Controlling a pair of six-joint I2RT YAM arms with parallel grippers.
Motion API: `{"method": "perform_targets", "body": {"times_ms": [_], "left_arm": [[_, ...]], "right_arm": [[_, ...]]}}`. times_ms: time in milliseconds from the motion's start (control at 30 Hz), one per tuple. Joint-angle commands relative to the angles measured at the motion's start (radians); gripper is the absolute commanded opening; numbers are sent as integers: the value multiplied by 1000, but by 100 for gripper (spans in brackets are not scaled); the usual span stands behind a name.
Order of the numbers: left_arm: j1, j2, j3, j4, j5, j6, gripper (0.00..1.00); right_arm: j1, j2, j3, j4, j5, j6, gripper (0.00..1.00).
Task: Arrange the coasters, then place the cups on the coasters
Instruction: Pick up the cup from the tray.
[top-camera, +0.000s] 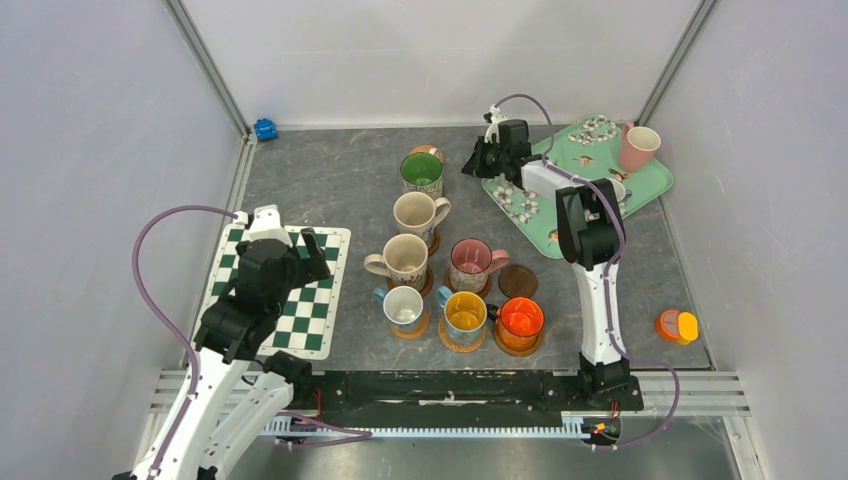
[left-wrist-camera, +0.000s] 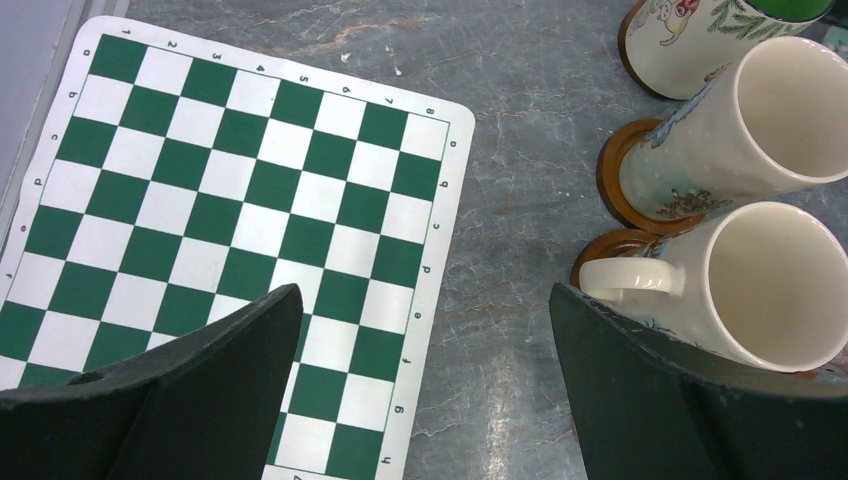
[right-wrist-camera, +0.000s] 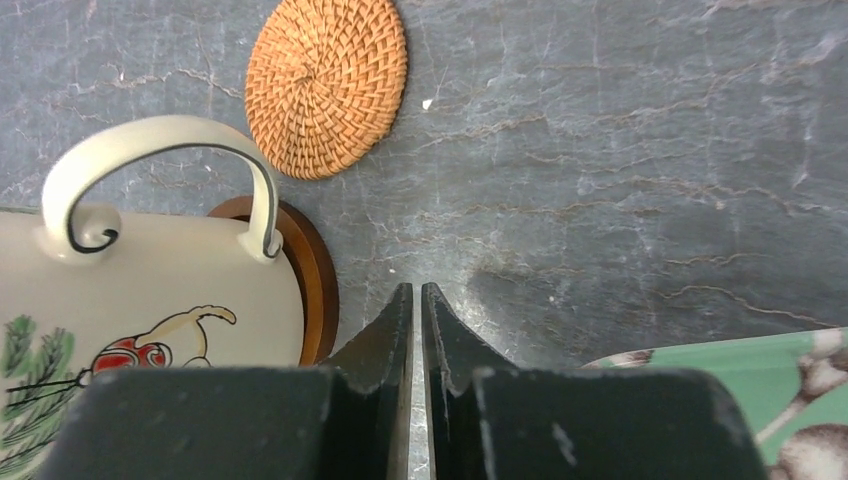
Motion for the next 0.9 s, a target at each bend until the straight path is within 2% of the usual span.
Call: {"method": "perform_targets", "body": {"times_ms": [0,433,500,733,867], "left_arm": [[-3,-11,1,26,1,9,100],[-4,-43,-4,28,14,7,100],[-4,-44,-4,28,19,8,100],[-4,-66,-4,29,45,11,100],[-4,-84,-10,33,60,12,100]], "right_arm": [[21,19,-12,31,-21,9,7],[55,2,-18,9,-37,-10,6],[55,-17,-18,-39,-14,-31,6],[22,-141,19,-142,19,-71,9],[-15,-282,-34,-180,83,-105,13]]}}
